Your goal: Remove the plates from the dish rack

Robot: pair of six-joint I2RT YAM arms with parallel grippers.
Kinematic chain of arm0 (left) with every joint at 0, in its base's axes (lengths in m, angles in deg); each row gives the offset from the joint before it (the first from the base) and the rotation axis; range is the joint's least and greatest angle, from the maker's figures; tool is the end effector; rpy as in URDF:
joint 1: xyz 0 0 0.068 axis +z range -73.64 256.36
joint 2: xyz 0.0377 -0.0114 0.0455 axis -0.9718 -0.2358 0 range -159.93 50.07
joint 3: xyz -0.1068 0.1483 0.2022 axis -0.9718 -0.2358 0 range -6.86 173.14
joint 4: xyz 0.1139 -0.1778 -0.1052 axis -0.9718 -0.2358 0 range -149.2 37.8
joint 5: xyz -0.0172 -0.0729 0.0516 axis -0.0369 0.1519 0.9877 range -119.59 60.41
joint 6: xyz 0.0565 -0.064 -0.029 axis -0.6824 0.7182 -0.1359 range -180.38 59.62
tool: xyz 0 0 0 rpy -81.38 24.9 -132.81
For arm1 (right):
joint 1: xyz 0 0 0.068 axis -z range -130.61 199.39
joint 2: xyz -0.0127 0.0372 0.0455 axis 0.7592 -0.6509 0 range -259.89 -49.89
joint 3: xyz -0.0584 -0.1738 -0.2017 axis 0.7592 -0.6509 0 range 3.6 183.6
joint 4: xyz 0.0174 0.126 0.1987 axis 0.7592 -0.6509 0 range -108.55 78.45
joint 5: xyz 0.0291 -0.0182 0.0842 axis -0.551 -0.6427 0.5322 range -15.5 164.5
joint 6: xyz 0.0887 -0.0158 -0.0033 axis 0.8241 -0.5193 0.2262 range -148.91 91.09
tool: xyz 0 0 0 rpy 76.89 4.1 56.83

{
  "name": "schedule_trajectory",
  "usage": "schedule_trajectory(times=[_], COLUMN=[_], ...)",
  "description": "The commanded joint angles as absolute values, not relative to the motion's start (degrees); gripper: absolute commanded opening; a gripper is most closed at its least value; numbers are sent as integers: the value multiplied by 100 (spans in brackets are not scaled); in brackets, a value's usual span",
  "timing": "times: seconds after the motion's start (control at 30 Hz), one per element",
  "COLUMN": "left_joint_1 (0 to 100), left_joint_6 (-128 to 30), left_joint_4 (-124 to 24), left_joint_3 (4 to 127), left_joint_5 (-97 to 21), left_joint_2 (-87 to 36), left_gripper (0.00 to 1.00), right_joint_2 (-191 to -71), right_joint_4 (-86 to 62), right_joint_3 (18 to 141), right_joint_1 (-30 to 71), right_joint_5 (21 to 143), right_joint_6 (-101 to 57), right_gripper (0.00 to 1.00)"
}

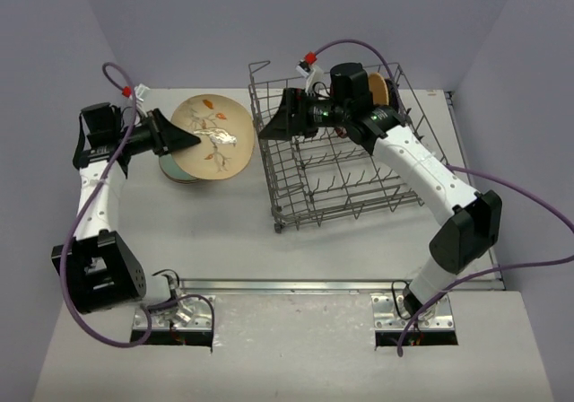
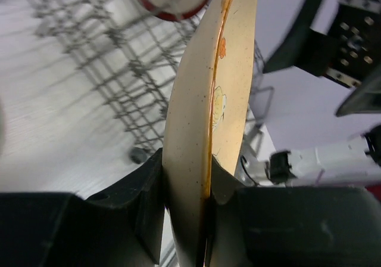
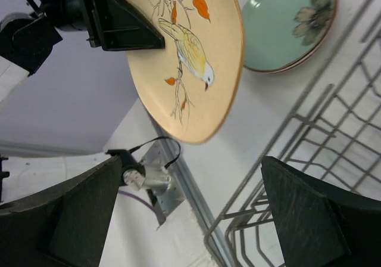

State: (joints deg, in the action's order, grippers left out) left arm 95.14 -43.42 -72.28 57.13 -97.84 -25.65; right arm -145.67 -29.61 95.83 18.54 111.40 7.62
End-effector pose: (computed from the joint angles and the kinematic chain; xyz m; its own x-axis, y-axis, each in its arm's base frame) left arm 0.2782 0.0156 0.3289 -0.6605 -0.3388 -0.6700 0.4551 0.5291 -0.7162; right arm 0.3153 0.2446 0.3713 -0.7834 0.0866 -0.6155 -0.5265 0.4340 0.7311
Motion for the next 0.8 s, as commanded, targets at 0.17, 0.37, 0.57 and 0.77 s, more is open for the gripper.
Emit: schedule_trajectory(times=[0.17, 0.37, 0.57, 0.77], left_joint_1=[10097, 10141, 10165, 10246], left_joint_6=[-4798, -4728, -4764, -4686], left_joint_4=[-7380, -7259, -7105, -6949], left_joint_3=[6652, 6943, 7143, 7283], left_joint_5=[-8472, -8375, -8326, -8297], left_joint_2=[-3982, -4933, -5640, -6017], left_gripper=[0, 0, 1, 3], right_joint_2=[-14077, -13998, -13924, -13977], right_joint_4=[-2887, -2896, -2896, -2873], right_joint_3=[9835, 9729, 9712, 9677], right_joint_1=[2334, 2373, 2399, 2399], right_joint_5=[10611, 10683, 10762, 10847], right_joint_6=[768, 738, 718, 765], right_gripper=[99, 99, 99, 99])
